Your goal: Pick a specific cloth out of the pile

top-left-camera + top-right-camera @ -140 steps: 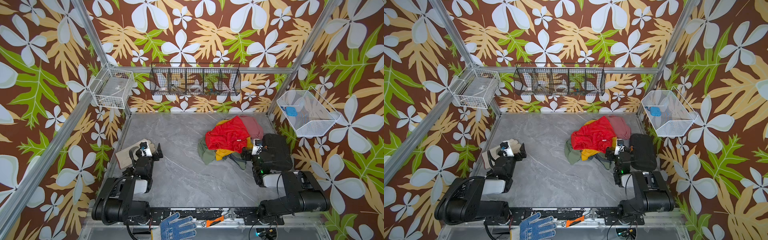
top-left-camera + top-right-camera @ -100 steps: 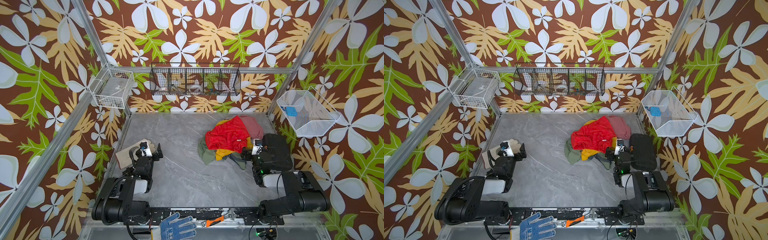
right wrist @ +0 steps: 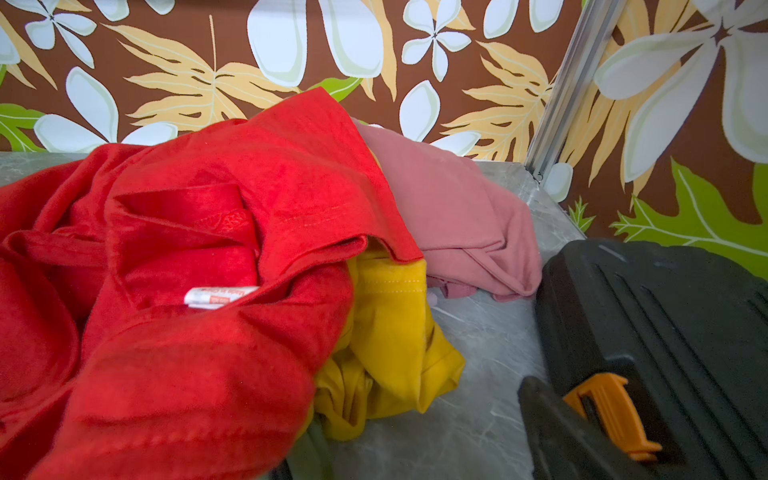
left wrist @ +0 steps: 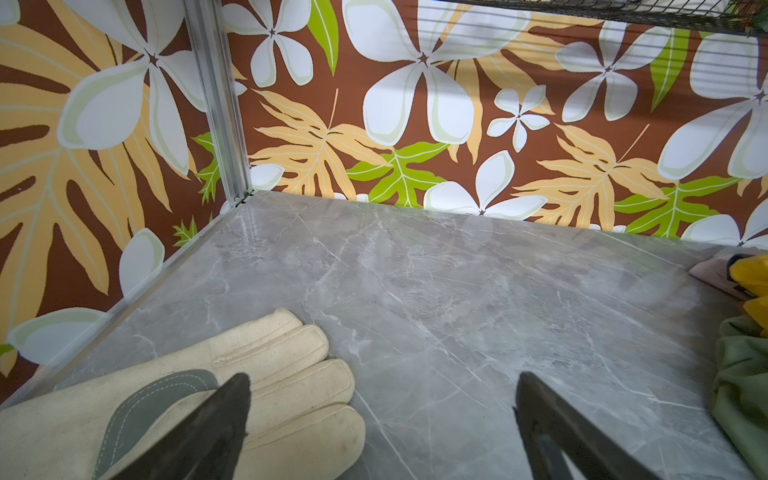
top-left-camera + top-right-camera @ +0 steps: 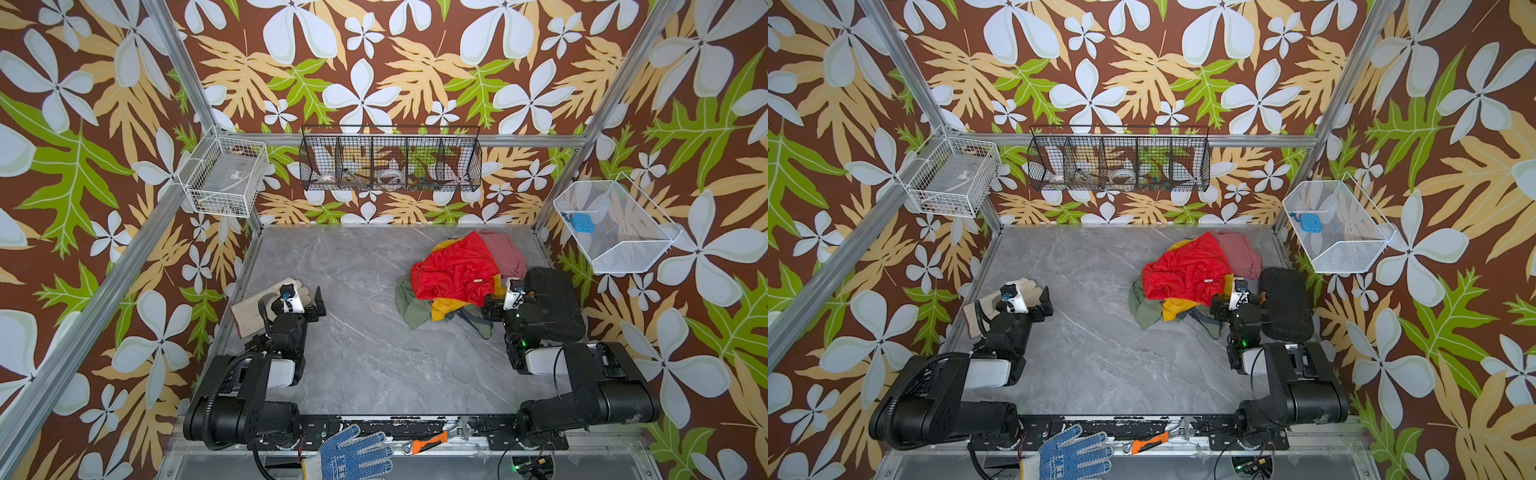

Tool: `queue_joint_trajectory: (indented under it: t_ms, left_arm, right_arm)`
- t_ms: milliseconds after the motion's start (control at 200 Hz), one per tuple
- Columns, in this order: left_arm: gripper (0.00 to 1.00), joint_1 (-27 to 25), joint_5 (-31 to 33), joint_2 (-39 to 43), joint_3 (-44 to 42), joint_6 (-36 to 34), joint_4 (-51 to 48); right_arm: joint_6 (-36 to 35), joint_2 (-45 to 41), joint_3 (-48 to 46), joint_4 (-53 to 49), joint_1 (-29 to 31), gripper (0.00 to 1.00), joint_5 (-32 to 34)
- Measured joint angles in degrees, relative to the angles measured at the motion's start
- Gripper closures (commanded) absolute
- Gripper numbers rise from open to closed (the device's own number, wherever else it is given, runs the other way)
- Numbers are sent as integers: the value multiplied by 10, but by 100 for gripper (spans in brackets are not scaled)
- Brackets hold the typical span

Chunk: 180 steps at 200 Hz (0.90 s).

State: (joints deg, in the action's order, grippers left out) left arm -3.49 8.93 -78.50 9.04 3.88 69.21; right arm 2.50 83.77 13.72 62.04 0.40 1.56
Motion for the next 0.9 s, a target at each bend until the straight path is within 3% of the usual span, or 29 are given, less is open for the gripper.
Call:
queue_joint_trajectory:
  t_ms: [55, 150, 240, 390, 571, 901]
  left_arm:
    - [0, 0, 0, 0, 0, -2, 0]
    - [0, 0, 0, 1, 1, -1, -2]
    - [0, 0, 18, 28, 30, 3, -60]
    - [0, 0, 75, 94, 160, 52, -237]
    - [0, -8, 71, 160, 185, 130, -363]
    - [0, -91, 71, 228, 161, 223, -468]
  right_arm:
    - [0, 0, 0, 0, 0, 4, 0]
    - [2, -5, 3, -9, 0, 1, 2]
    - [17, -47, 68, -129, -5, 1, 19]
    - [77, -103, 189, -313, -34, 2, 17]
    - [134, -200, 183, -489, -37, 2, -13]
    - [223, -371, 166, -650, -38, 12, -89]
